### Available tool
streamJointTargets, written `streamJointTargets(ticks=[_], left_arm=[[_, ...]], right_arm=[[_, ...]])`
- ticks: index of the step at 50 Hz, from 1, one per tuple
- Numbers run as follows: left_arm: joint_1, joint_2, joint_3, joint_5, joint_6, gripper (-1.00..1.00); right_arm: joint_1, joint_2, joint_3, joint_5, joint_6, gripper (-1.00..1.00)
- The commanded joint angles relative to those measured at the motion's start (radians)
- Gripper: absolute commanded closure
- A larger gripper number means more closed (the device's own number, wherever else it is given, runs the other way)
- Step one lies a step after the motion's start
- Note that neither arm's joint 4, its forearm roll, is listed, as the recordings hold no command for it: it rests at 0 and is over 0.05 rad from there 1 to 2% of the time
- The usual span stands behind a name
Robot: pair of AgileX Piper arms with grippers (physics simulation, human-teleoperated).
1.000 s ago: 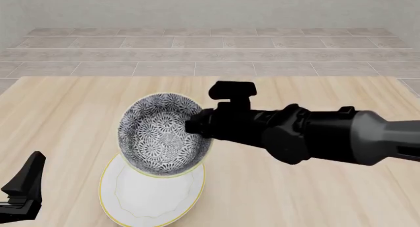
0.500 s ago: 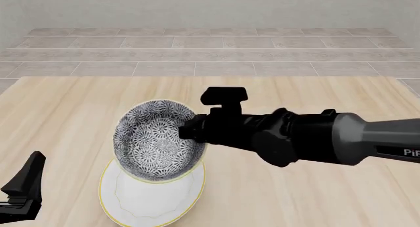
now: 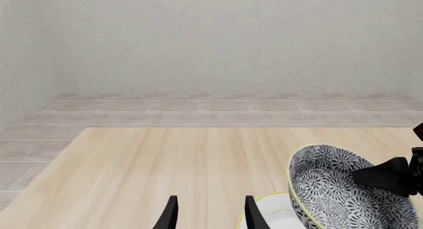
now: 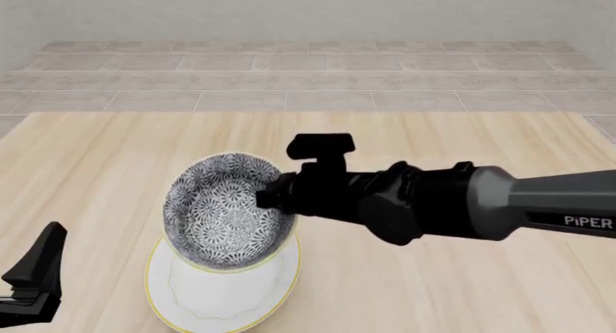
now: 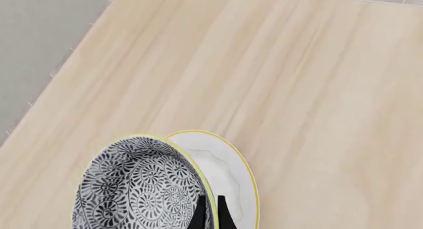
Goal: Put the bowl on the plate.
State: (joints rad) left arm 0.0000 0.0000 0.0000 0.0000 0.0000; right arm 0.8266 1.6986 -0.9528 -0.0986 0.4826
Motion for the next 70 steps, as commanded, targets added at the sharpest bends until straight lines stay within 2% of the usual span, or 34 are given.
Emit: streamJointTargets(ticks=[1,70], left_arm=[[0.0,0.0,0.0,0.0,0.0,-1.0],[0.0,0.0,0.0,0.0,0.0,-1.0]], right_arm=[[0.003,0.016,-0.009,-0.008,0.006,1.0],[0.018,0.091,-0.024,-0.041,0.02,1.0]])
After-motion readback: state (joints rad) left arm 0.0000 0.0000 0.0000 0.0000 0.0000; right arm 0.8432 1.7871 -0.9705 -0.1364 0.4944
